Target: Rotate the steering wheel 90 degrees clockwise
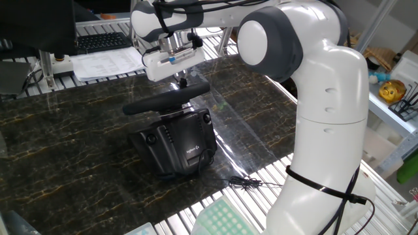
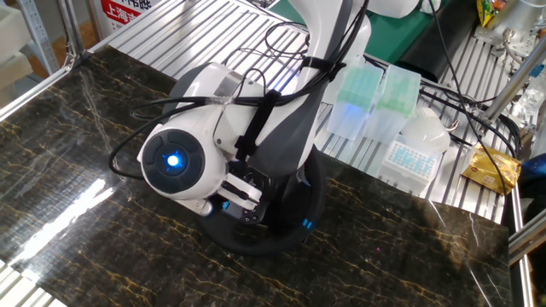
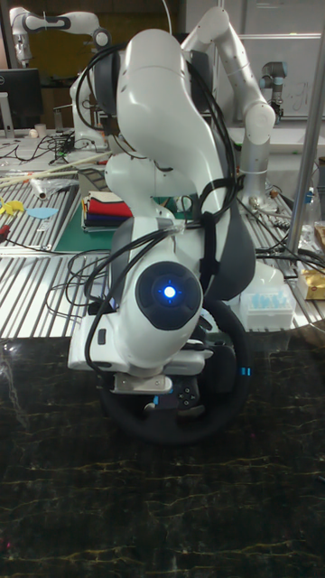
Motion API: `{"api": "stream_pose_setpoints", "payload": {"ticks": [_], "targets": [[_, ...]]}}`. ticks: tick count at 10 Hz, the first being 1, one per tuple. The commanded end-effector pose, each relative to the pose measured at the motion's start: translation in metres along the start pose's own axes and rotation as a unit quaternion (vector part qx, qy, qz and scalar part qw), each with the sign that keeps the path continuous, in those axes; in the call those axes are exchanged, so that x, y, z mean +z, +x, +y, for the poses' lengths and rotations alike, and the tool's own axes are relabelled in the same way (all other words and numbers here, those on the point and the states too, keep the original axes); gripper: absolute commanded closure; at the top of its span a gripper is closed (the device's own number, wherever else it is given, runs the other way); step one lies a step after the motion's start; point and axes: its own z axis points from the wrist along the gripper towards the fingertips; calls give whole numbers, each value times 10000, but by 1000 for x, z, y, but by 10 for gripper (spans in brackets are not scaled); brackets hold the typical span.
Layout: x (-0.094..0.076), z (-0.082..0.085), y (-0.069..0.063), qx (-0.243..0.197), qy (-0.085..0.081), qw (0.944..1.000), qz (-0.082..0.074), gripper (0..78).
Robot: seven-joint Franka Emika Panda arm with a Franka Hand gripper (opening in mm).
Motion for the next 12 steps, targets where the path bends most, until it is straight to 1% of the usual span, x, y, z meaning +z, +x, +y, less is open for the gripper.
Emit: {"api": "stream_pose_setpoints", "payload": {"ticks": [1,7,8,9,12], "targets": [[-1,-1,4,-24,-16,10000,45,776],[-1,1,16,-31,-39,9999,164,776],[-3,4,21,-9,-42,9998,216,776],[-3,6,25,3,-44,9997,235,776],[-3,9,35,9,-51,9997,255,776]]}}
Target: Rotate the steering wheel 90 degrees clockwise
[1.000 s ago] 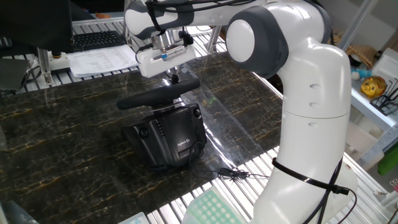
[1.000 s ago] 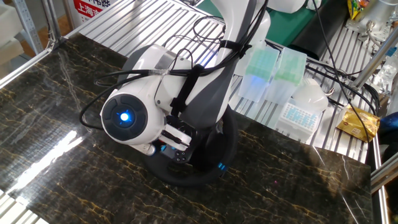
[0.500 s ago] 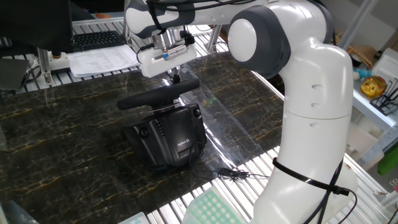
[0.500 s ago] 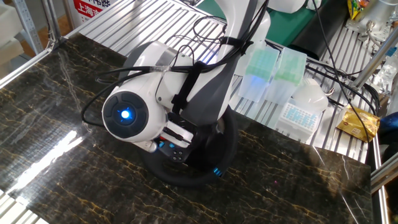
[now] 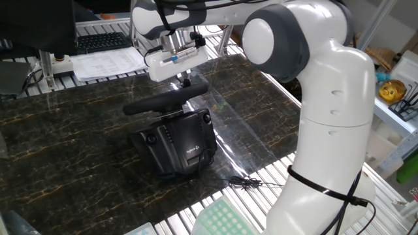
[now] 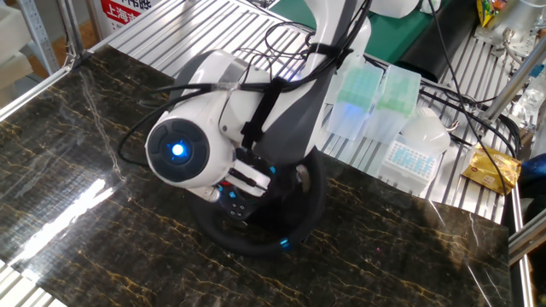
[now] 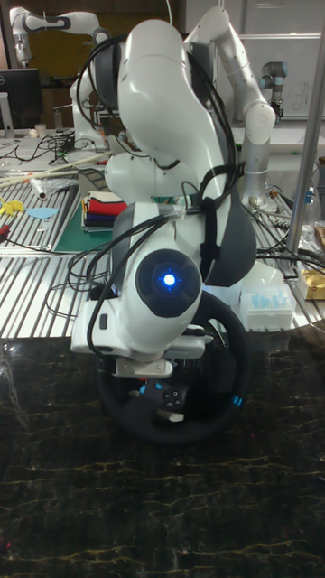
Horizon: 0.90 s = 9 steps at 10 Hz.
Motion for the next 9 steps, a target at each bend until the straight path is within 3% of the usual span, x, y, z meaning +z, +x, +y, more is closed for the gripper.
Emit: {"api": "stream_pose_setpoints", "payload": {"ticks": [1,9], "targets": [[-1,6,7,-16,-11,10000,29,776],[-8,18,34,150,-26,9997,215,776]]}}
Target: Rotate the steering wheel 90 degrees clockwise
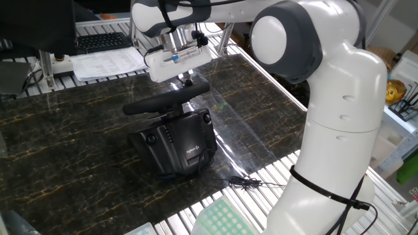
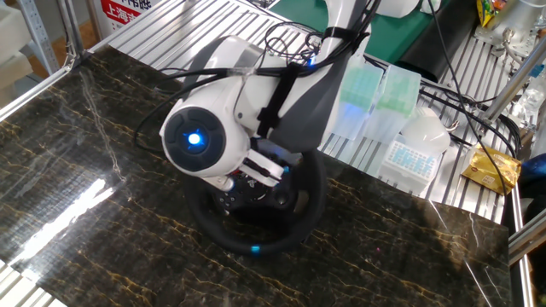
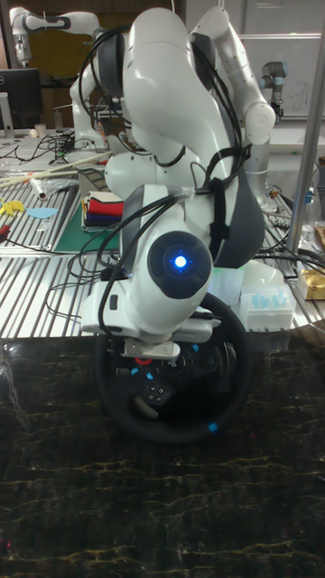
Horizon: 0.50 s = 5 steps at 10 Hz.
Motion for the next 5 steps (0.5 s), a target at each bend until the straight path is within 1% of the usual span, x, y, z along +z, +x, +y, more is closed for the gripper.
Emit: {"api": "stream_pose_setpoints", "payload": {"ticks": [1,5], "targets": [[-4,10,11,39,-25,10000,61,776],[-6,15,18,47,-60,9999,107,776]]}}
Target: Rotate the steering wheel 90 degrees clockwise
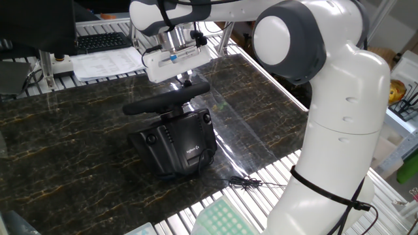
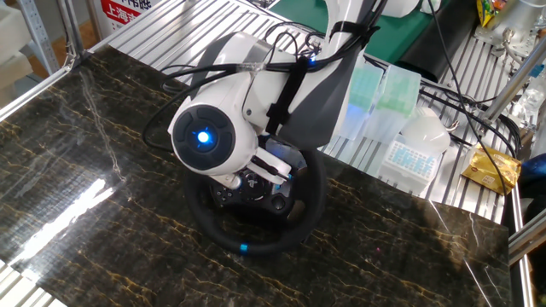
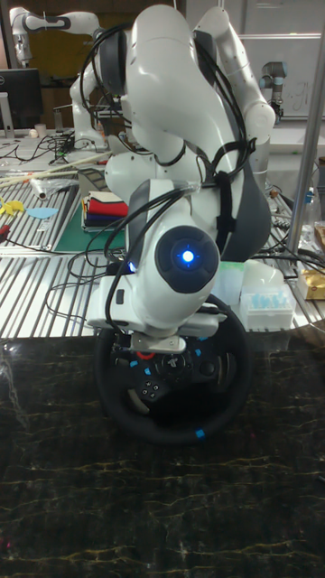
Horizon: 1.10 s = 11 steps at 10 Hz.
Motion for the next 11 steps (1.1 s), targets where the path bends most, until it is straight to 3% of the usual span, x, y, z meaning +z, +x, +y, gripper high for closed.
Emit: {"api": "stream_pose_setpoints", "payload": {"ticks": [1,11], "targets": [[-3,7,10,22,-37,10000,54,776],[-5,14,20,-85,-319,9993,193,776]]}}
